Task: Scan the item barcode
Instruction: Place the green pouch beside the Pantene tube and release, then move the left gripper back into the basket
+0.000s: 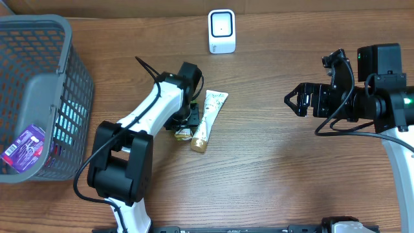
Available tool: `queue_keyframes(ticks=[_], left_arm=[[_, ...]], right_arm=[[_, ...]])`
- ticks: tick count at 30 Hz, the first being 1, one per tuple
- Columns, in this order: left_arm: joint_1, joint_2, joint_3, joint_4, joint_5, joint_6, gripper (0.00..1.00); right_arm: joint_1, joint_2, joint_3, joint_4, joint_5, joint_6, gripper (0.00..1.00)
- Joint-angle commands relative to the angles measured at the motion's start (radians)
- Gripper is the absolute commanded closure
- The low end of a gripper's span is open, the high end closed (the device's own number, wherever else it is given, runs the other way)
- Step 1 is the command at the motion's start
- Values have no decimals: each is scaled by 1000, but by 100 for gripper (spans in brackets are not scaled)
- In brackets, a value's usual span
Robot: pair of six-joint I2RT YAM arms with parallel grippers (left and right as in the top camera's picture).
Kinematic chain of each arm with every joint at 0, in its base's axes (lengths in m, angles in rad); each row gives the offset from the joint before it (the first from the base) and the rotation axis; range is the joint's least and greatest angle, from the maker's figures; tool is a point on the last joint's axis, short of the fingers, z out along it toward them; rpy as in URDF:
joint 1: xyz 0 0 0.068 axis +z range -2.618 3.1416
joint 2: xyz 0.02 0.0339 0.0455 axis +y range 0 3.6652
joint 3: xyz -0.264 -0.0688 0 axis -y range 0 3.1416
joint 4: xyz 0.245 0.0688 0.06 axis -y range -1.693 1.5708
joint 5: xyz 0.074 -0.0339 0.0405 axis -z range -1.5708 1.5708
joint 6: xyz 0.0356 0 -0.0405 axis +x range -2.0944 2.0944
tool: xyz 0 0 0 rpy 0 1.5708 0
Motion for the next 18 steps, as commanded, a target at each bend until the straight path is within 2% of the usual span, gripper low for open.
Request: queue_keyframes(ticks=[1, 3, 8, 14, 15, 16, 18], left_arm=[[29, -1, 174, -82, 5, 23, 51], [40, -1, 293, -160, 5, 43, 50], [87, -1, 650, -367, 5, 49, 37], [204, -1, 1062, -600, 4, 80, 34], [234, -1, 1126, -623, 5, 97, 33], [272, -15, 1166, -623, 33, 150, 28], [347, -50, 1191, -623, 34, 134, 22]], right_arm=[[5, -4, 11, 2, -1, -4, 0], [5, -4, 11, 2, -1, -4, 0], [5, -4, 11, -2, -1, -4, 0], [5, -4, 11, -2, -1, -4, 0], [5, -4, 11, -2, -1, -4, 0], [5, -4, 11, -2, -1, -4, 0], [5, -4, 11, -2, -1, -4, 0]])
